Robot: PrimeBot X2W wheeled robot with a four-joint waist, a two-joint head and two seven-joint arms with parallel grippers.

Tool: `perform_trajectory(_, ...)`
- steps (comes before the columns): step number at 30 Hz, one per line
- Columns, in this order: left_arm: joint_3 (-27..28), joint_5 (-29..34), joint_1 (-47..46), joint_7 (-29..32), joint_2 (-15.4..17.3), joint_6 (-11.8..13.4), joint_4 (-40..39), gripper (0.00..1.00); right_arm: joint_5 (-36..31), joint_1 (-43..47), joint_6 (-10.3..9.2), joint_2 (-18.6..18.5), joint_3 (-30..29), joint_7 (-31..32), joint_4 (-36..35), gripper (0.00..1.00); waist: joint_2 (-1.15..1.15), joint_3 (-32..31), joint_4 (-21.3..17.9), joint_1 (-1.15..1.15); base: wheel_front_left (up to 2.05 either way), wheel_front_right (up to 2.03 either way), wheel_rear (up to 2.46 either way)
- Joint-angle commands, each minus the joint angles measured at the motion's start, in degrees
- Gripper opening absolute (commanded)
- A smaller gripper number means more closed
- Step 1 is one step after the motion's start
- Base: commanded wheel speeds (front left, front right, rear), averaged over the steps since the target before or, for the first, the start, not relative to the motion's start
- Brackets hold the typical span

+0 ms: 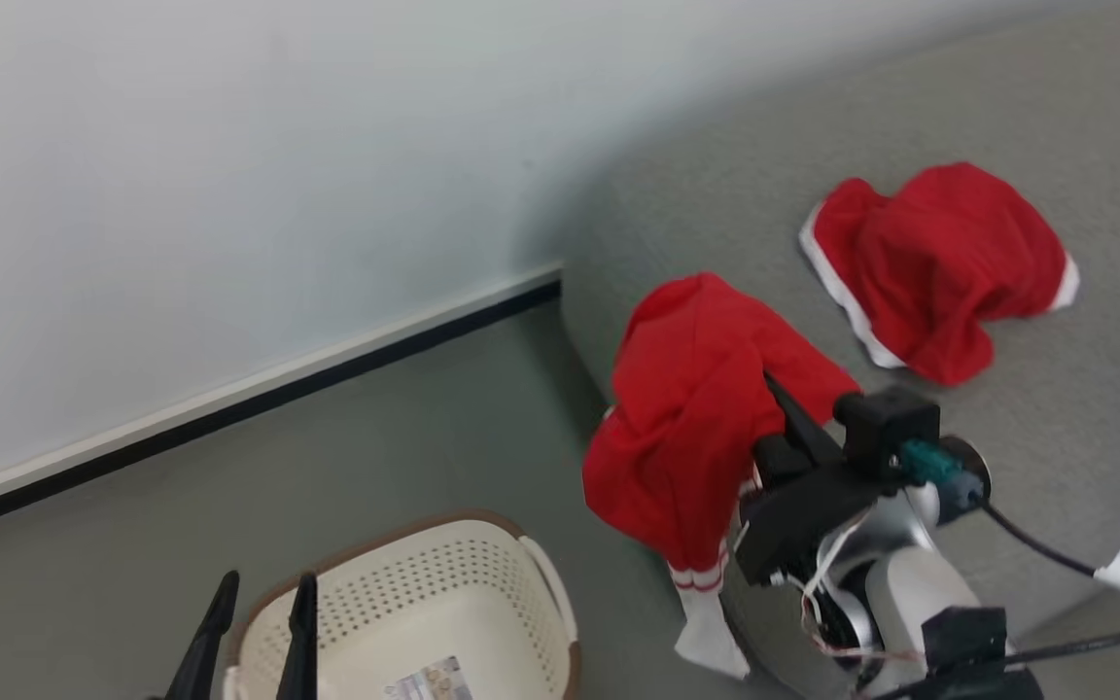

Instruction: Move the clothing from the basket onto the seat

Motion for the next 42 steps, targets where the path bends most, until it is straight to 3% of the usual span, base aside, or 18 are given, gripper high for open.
perform_trajectory(1, -0.48, 0.93, -0.77, -0.1, 0.02, -0.04, -0.07, 1.0, 1.41, -2.33, 0.03, -0.45, 0.45, -0.39, 0.14, 0.0, 0.0, 4.63, -6.44, 0.0, 0.0, 0.0, 0.0)
perform_trajectory(5, -1.55, 2.5, -0.82, -0.1, 0.4, -0.02, -1.58, 1.0, 4.74, -9.38, 0.03, -2.15, 1.8, -0.55, 1.39, 0.0, 0.0, 8.38, -9.0, 0.0, 0.0, 0.0, 0.0)
perform_trajectory(12, -3.32, 4.94, -2.96, -0.1, 4.73, -0.03, -5.22, 1.0, 9.91, -25.07, 0.03, -8.29, -0.91, 0.2, 1.73, 0.0, 0.0, 19.28, -9.9, 0.0, 0.0, 0.0, 0.0)
perform_trajectory(18, -3.13, 5.02, -3.82, 0.21, 8.13, -0.04, -8.65, 1.0, 14.75, -37.5, 0.03, -14.87, -7.64, -0.03, 6.24, 0.0, 0.0, 28.57, -8.96, 0.0, 0.0, 0.0, 0.0)
perform_trajectory(26, -1.37, 4.41, -2.34, 3.59, 12.51, 0.0, -14.88, 1.0, 17.63, -47.27, 0.02, -20.47, -16.7, -1.66, 15.99, 0.0, 0.0, 37.25, -7.98, 0.0, 0.0, 0.0, 0.0)
perform_trajectory(33, 0.15, 4.29, 1.77, 4.31, 13.83, 0.57, -21.64, 1.0, 15.59, -48.13, 0.02, -21.69, -22.64, -5.85, 27.4, 0.0, 0.0, 40.75, -6.47, 0.0, 0.0, 0.0, 0.0)
perform_trajectory(36, -0.03, 4.06, 2.28, 4.6, 13.82, 0.74, -23.29, 1.0, 16.16, -47.32, 0.03, -20.41, -24.87, -8.15, 32.55, 0.0, 0.0, 41.63, -5.9, 0.0, 0.0, 0.0, 0.0)
perform_trajectory(37, 0.04, 3.72, 2.16, 4.49, 13.6, 0.85, -23.55, 1.0, 16.13, -47.23, 0.03, -20.0, -25.15, -9.07, 33.84, 0.09, 0.0, 41.81, -5.71, 0.0, 0.0, 0.0, 0.0)
perform_trajectory(38, 0.04, 3.6, 1.94, 4.36, 13.51, 0.81, -23.67, 1.0, 15.64, -47.12, 0.03, -19.72, -25.0, -9.77, 35.05, 0.88, 0.0, 41.87, -5.55, 0.0, 0.0, 0.0, 0.0)
perform_trajectory(39, 0.01, 3.47, 1.68, 4.19, 13.47, 0.85, -23.61, 1.0, 15.28, -47.09, 0.03, -19.64, -24.64, -10.51, 35.86, 1.0, 0.0, 41.86, -5.37, 0.0, 0.0, 0.0, 0.0)
perform_trajectory(42, -0.33, 2.98, 0.45, 3.53, 13.05, 0.97, -22.53, 1.0, 14.4, -47.04, 0.02, -20.38, -23.49, -11.96, 37.57, 1.0, 0.0, 41.24, -4.55, 0.0, 0.0, 0.0, 0.0)
